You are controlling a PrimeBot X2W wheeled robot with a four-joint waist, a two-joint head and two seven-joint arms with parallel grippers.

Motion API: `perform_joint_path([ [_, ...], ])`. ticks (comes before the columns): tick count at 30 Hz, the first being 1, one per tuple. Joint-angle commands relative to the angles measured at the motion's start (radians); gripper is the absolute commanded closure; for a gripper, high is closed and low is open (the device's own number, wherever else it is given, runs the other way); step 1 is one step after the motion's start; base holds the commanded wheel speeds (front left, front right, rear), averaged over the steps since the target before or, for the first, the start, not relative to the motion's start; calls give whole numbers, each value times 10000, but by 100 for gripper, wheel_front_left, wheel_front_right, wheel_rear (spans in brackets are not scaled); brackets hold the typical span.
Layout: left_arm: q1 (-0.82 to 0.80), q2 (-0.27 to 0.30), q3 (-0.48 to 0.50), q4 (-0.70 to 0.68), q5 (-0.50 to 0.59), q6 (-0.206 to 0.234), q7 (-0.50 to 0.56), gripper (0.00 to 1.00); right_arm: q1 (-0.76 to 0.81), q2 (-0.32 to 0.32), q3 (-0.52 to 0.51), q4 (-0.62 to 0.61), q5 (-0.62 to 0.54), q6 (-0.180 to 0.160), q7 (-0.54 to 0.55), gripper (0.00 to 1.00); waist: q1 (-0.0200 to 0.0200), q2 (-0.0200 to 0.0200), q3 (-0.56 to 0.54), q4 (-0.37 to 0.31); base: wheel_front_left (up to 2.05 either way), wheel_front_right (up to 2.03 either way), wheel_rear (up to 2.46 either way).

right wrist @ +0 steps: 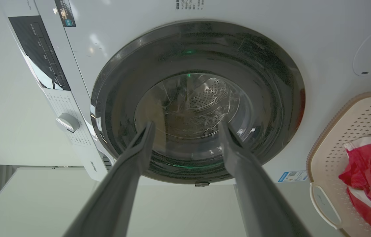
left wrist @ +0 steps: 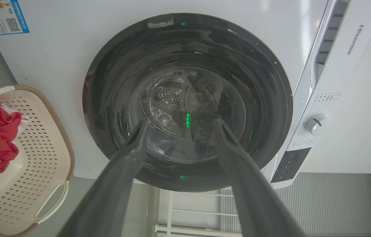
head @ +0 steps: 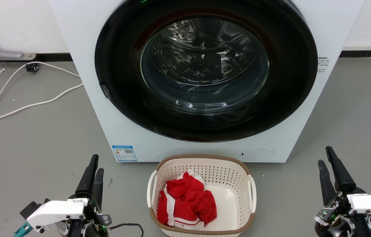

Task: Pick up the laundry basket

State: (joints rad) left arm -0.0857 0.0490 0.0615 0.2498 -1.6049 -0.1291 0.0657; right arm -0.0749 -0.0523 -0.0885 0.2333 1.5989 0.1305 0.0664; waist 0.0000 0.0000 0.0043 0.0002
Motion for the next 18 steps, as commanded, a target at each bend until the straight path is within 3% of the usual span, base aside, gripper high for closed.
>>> perform_joint_path([
  [1, -285, 28, -108, -239, 58, -4, -115, 0, -78, -21, 57, -243, -108, 2, -110, 0, 0, 0, 1, 1, 0, 0, 0],
  [9, -350, 28, -317, -436, 956, -6, -481, 0, -38, -79, 199, -335, -1056, 2, -484, 0, 0, 0, 6, 6, 0, 0, 0],
  [18, -445, 27, -460, -570, 3244, -8, -849, 0, 28, -125, 270, -452, -3886, 2, -853, 0, 0, 0, -4, 27, 0, 0, 0],
])
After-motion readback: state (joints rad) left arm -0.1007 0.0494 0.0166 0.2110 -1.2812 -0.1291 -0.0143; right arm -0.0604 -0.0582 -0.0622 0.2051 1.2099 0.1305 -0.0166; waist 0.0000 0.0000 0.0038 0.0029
